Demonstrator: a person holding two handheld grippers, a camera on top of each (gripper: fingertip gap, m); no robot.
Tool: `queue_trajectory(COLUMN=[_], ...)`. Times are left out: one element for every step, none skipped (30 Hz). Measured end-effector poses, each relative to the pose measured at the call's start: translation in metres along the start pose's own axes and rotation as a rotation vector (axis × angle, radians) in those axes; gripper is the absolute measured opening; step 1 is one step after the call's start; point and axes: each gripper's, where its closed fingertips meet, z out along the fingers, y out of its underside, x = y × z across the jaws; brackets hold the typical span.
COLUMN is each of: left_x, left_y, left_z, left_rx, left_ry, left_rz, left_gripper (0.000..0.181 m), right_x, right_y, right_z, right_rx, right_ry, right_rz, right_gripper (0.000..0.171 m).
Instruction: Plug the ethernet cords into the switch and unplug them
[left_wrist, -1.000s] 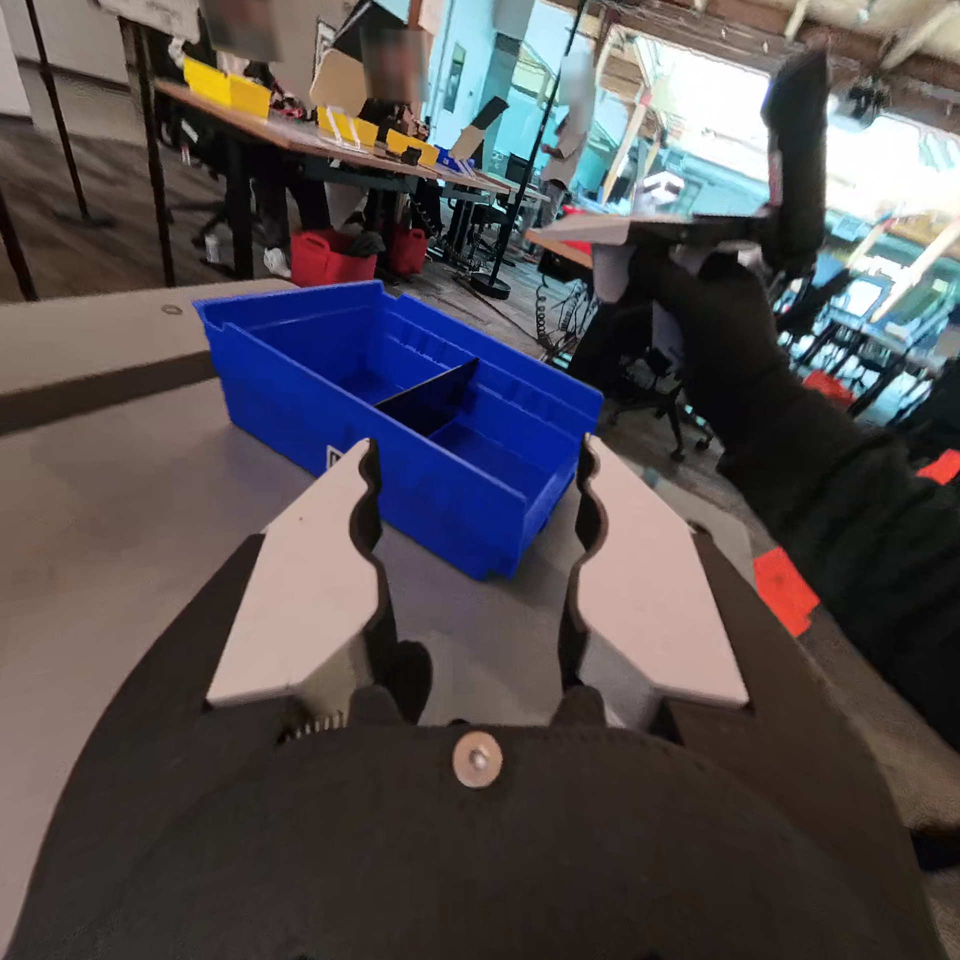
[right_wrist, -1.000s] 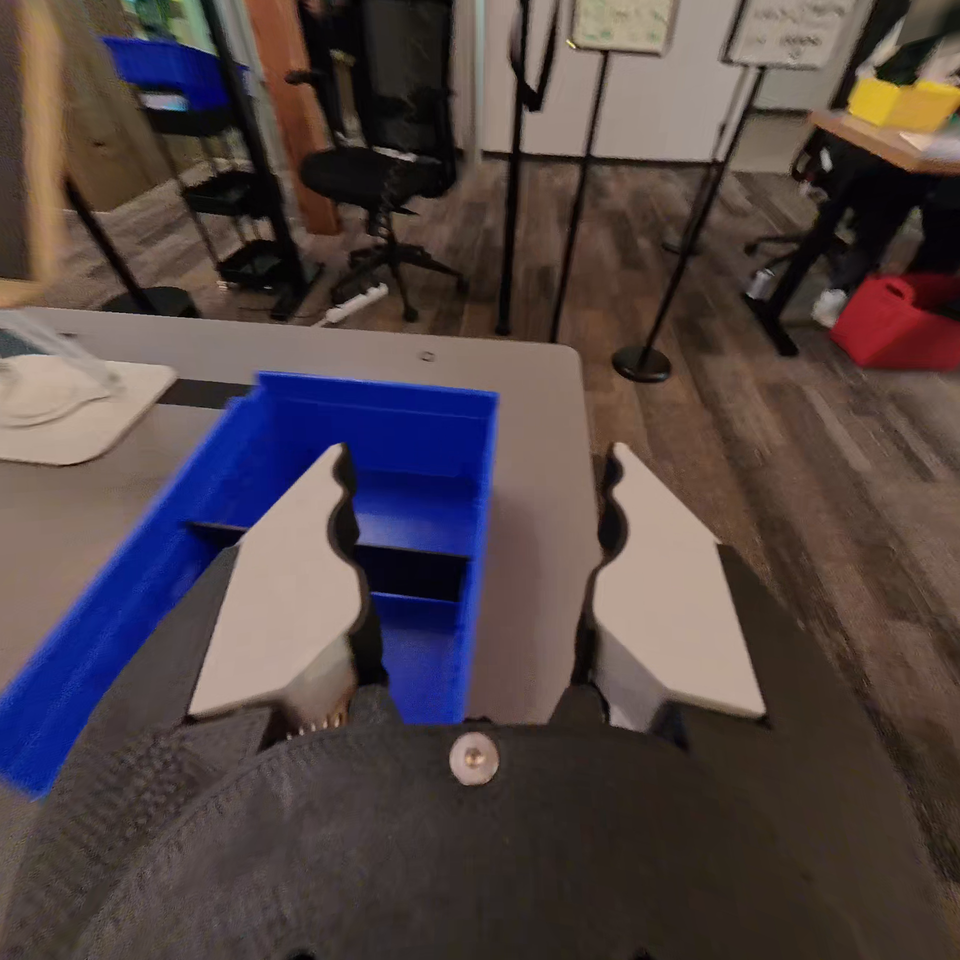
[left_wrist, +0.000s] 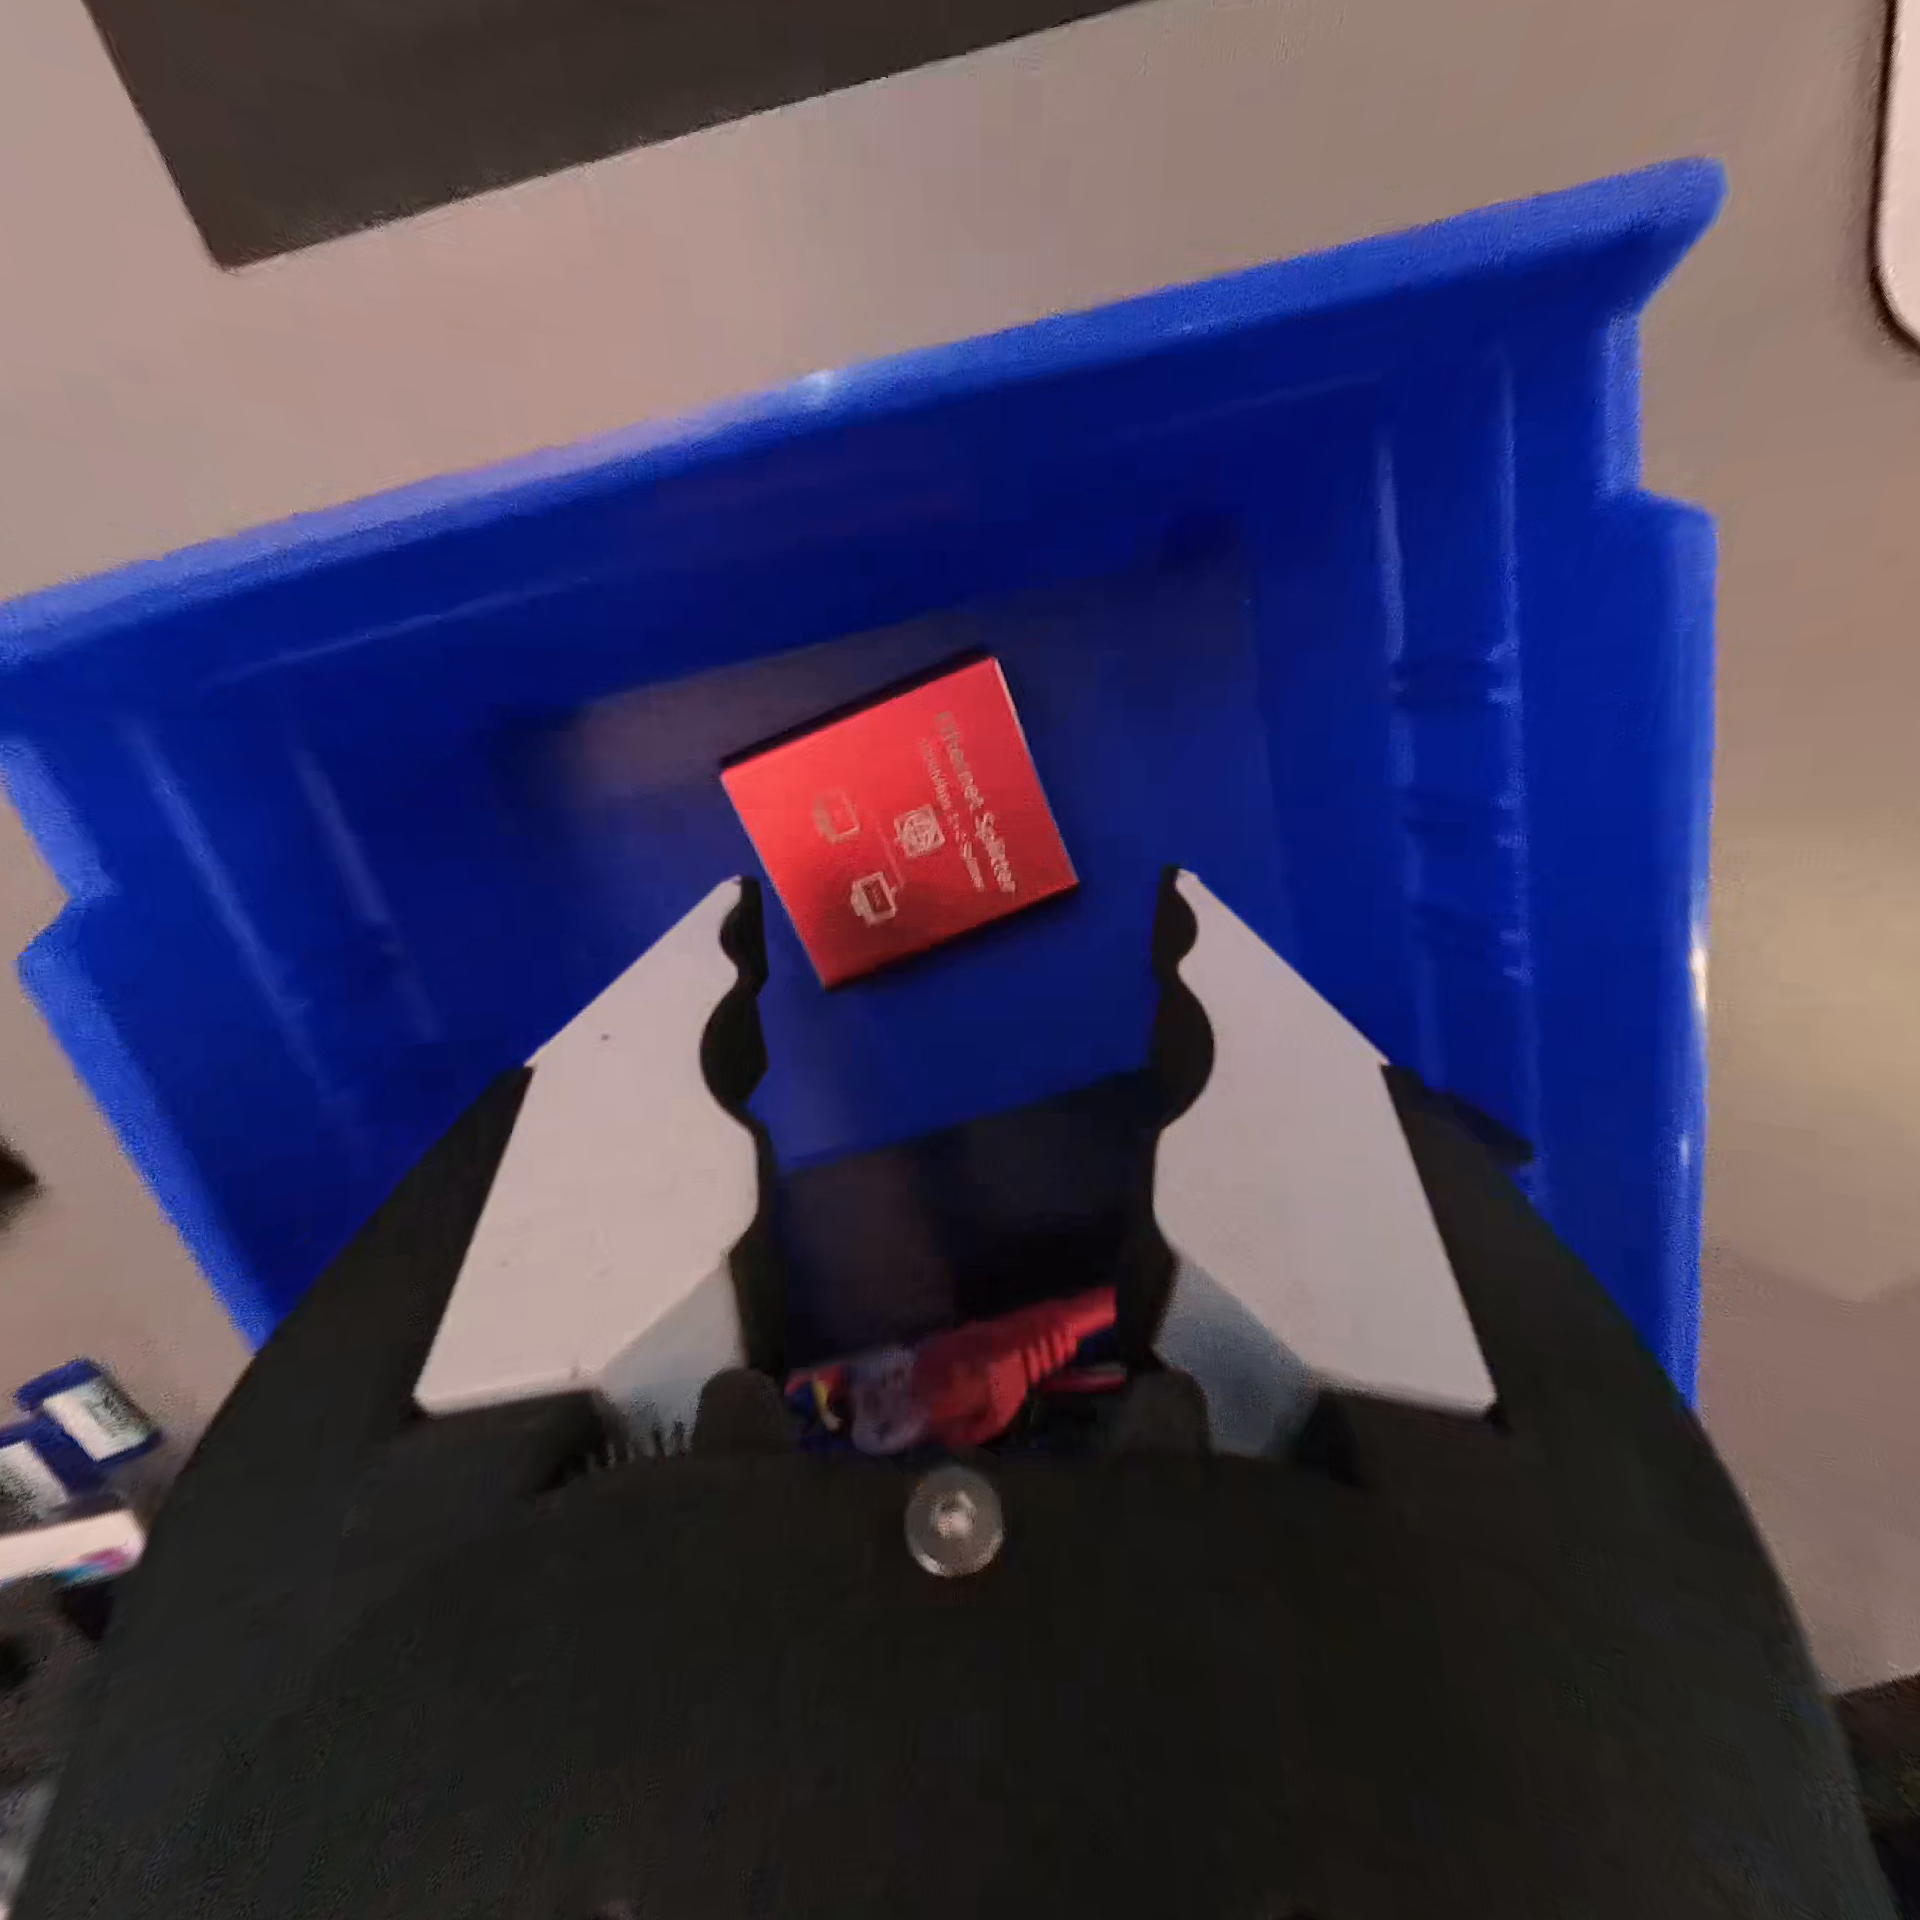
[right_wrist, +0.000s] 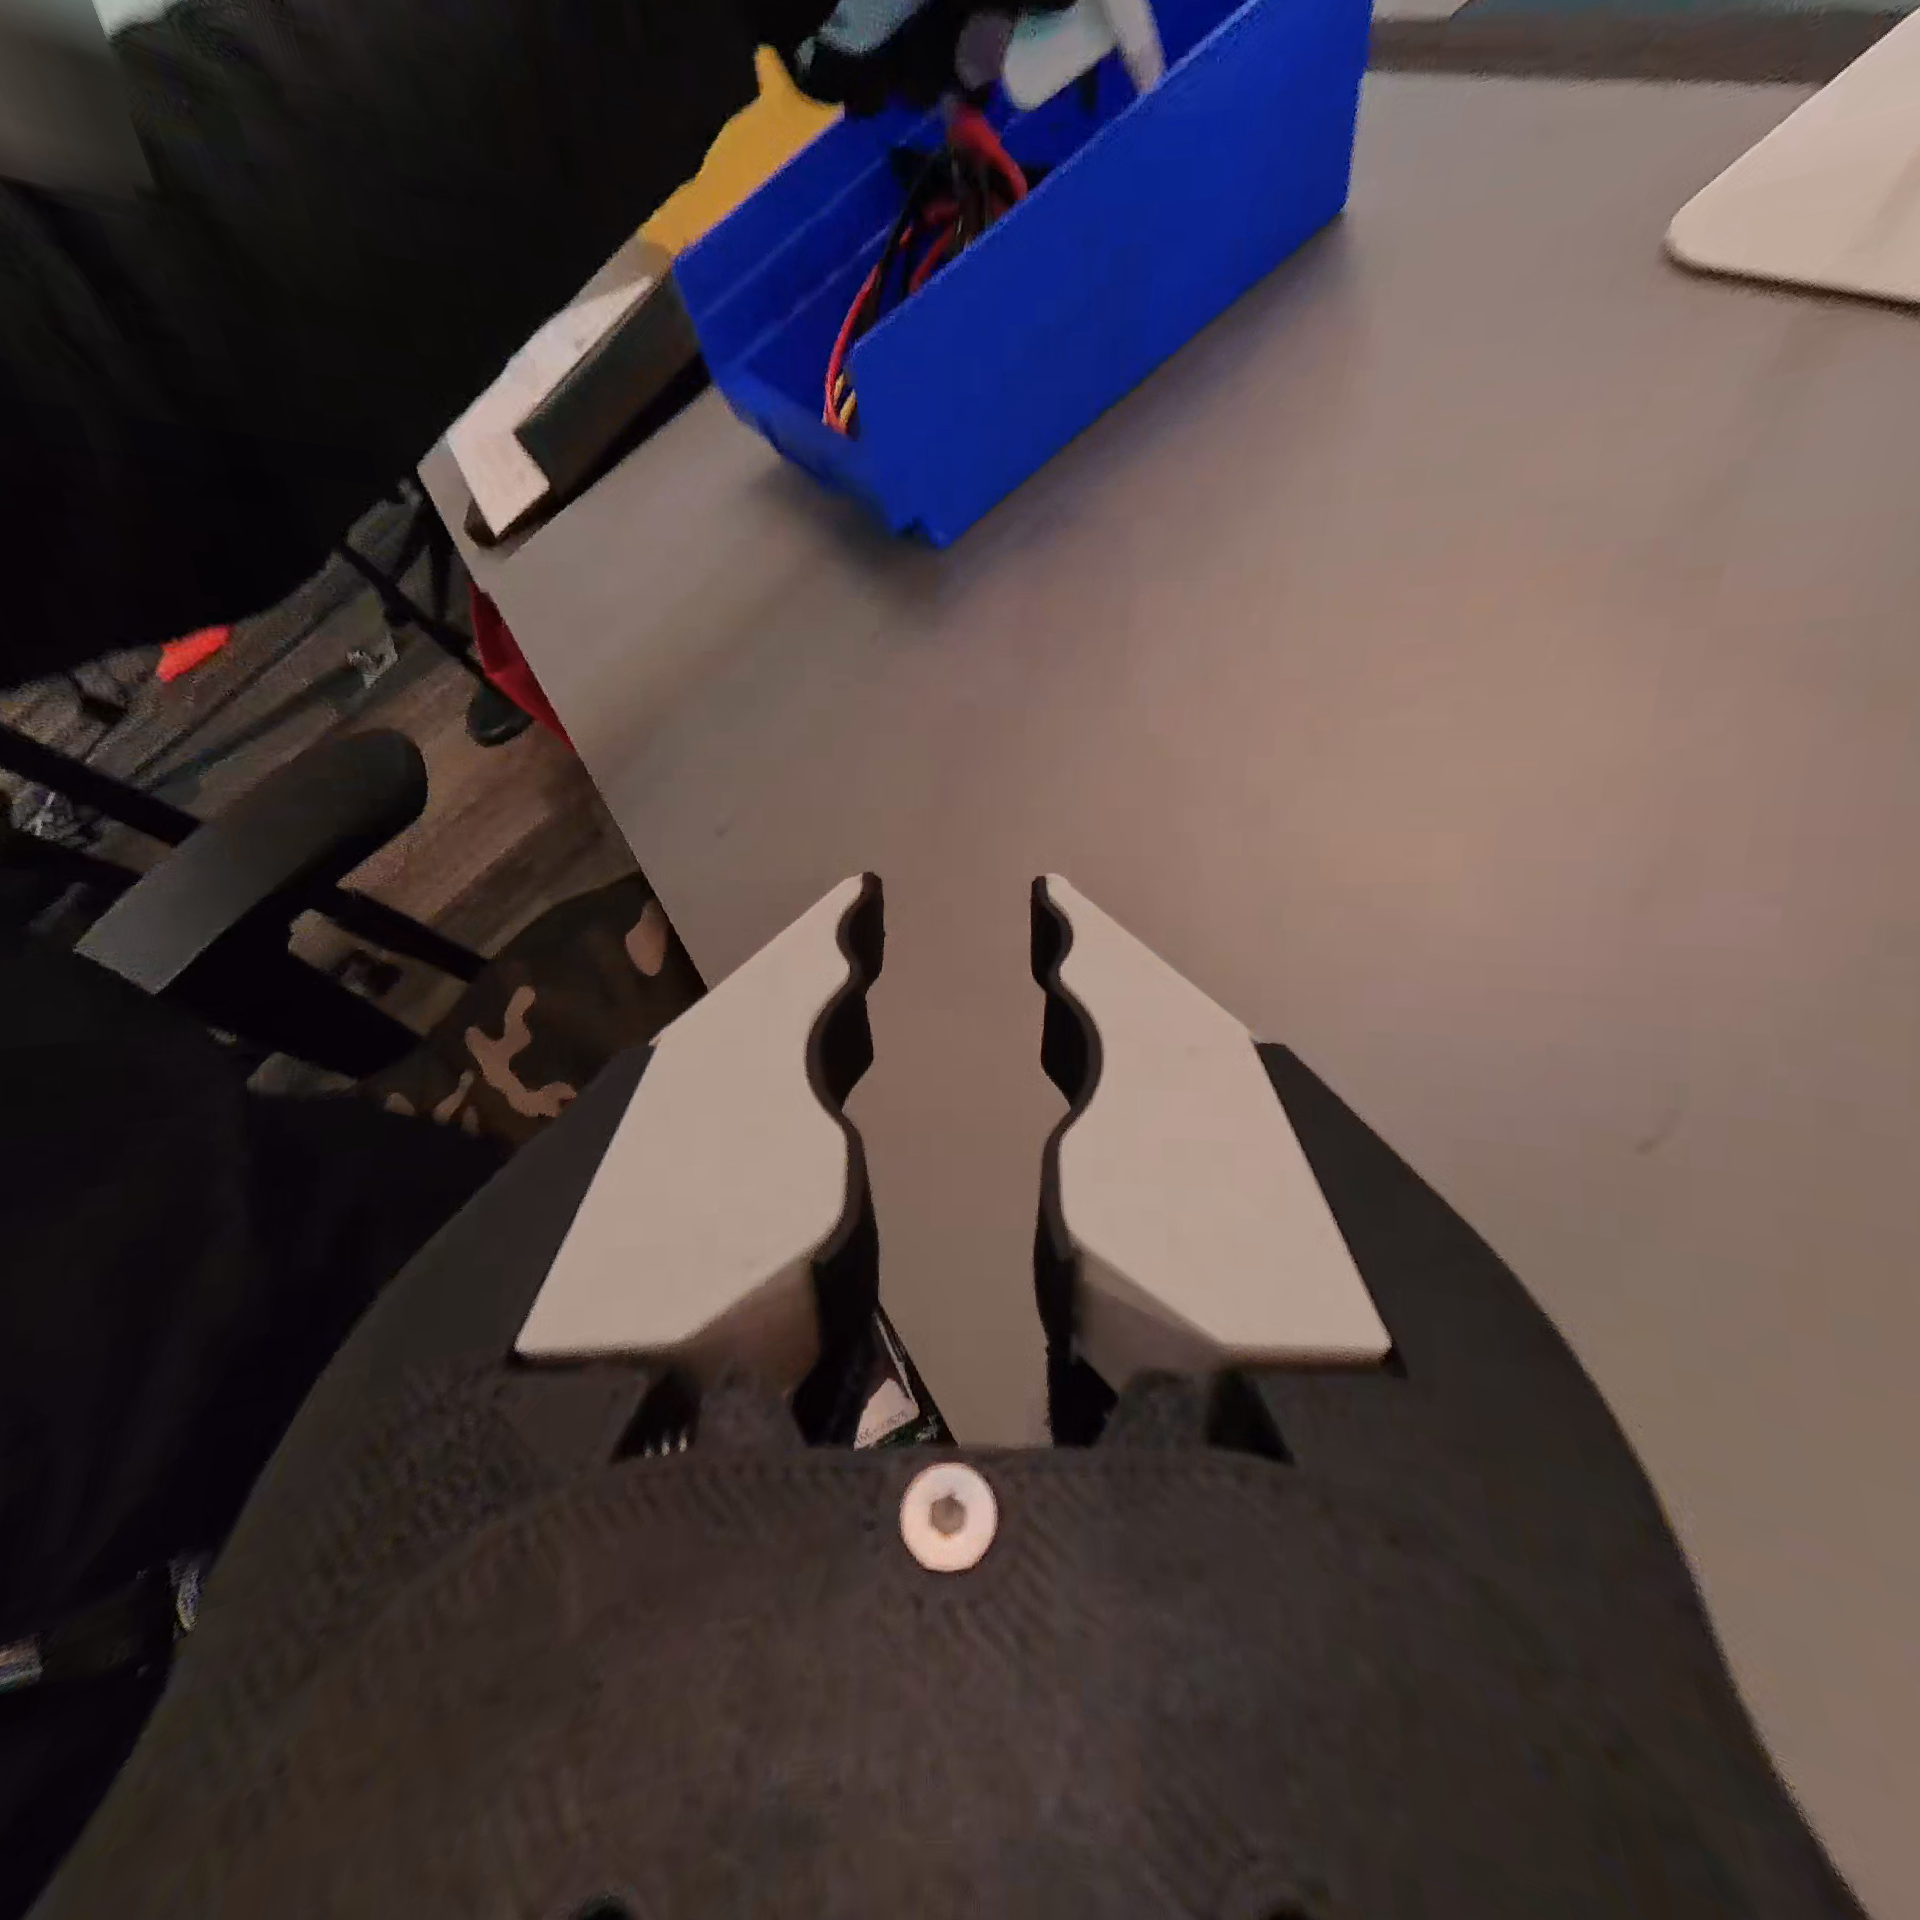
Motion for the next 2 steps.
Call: queue_trajectory(left_x=[0.0010,0.0021], left_y=[-0.0036,-0.0029], left_z=[0.0058,0.0119], left_rx=[-0.009,-0.043], left_ry=[0.006,0.017], left_rz=[-0.010,-0.026], left_gripper=[0.074,0.075], right_x=[0.0028,0.0059], right_y=[0.0030,0.0034], right_z=[0.0020,0.0020], right_rx=[-0.012,-0.007], right_ry=[0.006,0.008], right_rz=[-0.008,-0.011], right_gripper=[0.027,0.027])
